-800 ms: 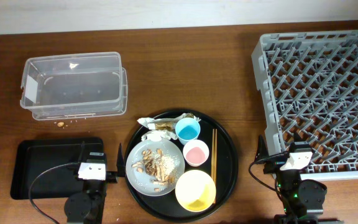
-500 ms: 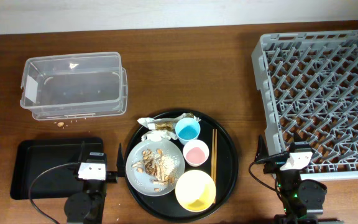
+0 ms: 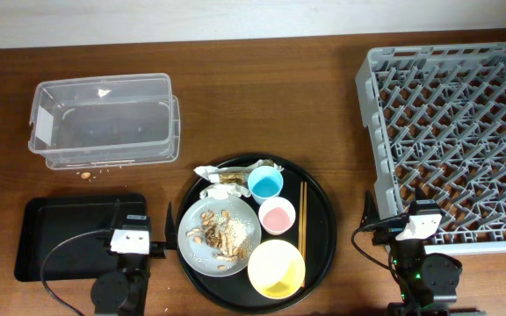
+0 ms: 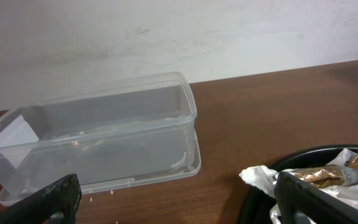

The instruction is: Sort waste into correct bins and load items into the dishwasher rack

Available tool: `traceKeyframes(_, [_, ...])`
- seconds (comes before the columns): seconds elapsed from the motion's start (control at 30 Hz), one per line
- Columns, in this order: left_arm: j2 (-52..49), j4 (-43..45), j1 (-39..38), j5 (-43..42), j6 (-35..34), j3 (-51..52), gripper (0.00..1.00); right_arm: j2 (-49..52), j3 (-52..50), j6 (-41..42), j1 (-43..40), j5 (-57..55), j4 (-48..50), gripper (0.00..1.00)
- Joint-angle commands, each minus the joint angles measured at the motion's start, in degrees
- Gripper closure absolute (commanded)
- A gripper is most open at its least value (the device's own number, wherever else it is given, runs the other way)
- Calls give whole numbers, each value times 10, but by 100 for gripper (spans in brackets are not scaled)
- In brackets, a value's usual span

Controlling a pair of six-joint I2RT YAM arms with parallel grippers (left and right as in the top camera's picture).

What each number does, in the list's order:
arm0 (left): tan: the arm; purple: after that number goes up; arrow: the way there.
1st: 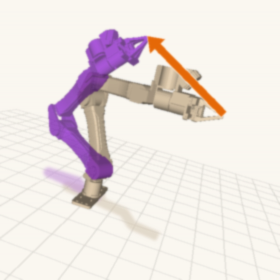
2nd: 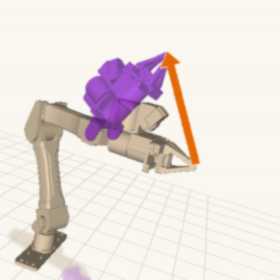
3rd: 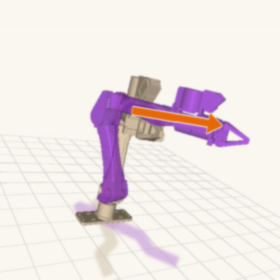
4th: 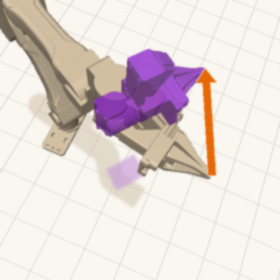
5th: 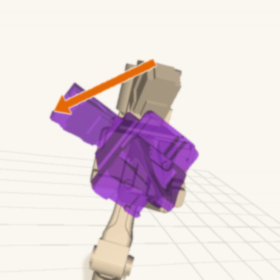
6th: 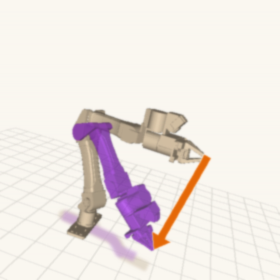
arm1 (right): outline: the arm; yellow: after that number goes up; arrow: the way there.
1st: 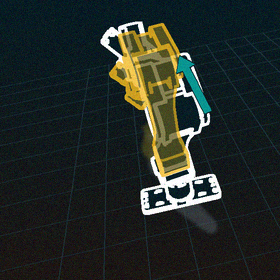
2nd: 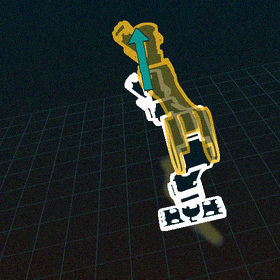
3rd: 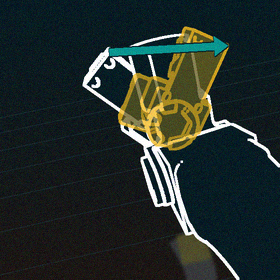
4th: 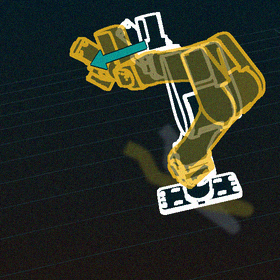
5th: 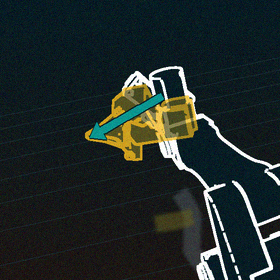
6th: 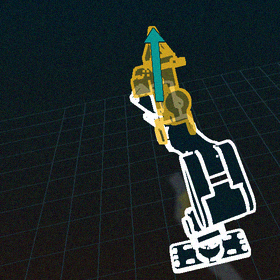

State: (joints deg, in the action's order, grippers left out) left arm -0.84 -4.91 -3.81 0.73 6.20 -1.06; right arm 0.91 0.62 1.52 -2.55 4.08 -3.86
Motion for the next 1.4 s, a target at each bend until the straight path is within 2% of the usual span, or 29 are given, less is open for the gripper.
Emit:
traceKeyframes(0.0, [5, 2, -3, 3, -7, 5, 1, -5, -3, 2, -1, -2, -3, 1])
traceKeyframes(1.37, [5, 2, -3, 4, -7, 5, 1, -5, -3, 2, -1, -2, -3, 1])
